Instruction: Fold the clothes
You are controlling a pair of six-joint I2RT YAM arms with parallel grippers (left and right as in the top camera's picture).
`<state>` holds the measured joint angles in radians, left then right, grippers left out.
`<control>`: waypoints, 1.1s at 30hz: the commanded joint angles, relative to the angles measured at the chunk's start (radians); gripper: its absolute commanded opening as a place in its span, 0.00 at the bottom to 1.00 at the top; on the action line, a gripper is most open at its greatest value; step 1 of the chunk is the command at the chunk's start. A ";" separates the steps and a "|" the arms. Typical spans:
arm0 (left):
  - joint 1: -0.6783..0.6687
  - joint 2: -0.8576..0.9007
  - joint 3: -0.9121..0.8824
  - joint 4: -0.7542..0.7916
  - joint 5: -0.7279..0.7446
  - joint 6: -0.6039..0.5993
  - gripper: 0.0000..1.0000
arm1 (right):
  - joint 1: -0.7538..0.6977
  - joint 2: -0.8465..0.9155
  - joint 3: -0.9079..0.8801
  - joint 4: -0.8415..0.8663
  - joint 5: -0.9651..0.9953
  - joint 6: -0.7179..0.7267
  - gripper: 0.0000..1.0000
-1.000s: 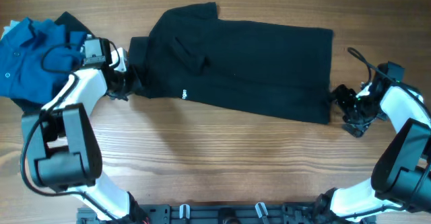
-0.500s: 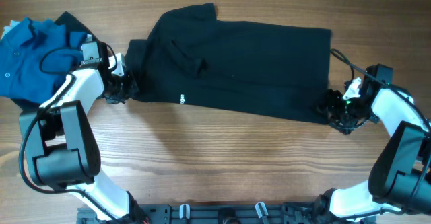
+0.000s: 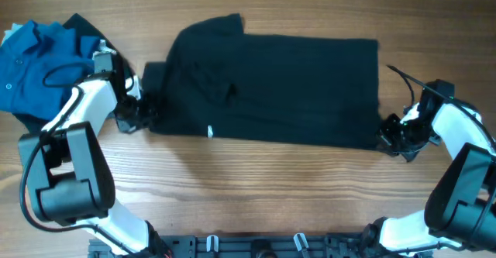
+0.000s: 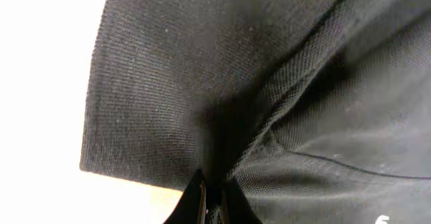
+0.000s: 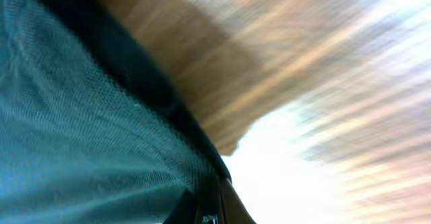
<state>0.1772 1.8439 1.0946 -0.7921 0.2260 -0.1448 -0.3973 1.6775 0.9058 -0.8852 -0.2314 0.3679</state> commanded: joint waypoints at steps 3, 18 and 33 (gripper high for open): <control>-0.024 -0.034 -0.077 -0.183 -0.035 -0.062 0.04 | -0.027 -0.030 0.019 -0.043 0.114 0.019 0.04; -0.040 -0.143 0.104 -0.346 -0.064 -0.076 0.34 | -0.027 -0.100 0.209 -0.065 -0.002 -0.006 0.65; -0.294 -0.051 0.370 0.288 0.069 0.107 0.42 | -0.001 -0.202 0.336 0.069 -0.378 -0.158 0.67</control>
<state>-0.0456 1.6779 1.4548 -0.6033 0.2859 -0.1108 -0.4095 1.4651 1.2297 -0.8181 -0.5739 0.2466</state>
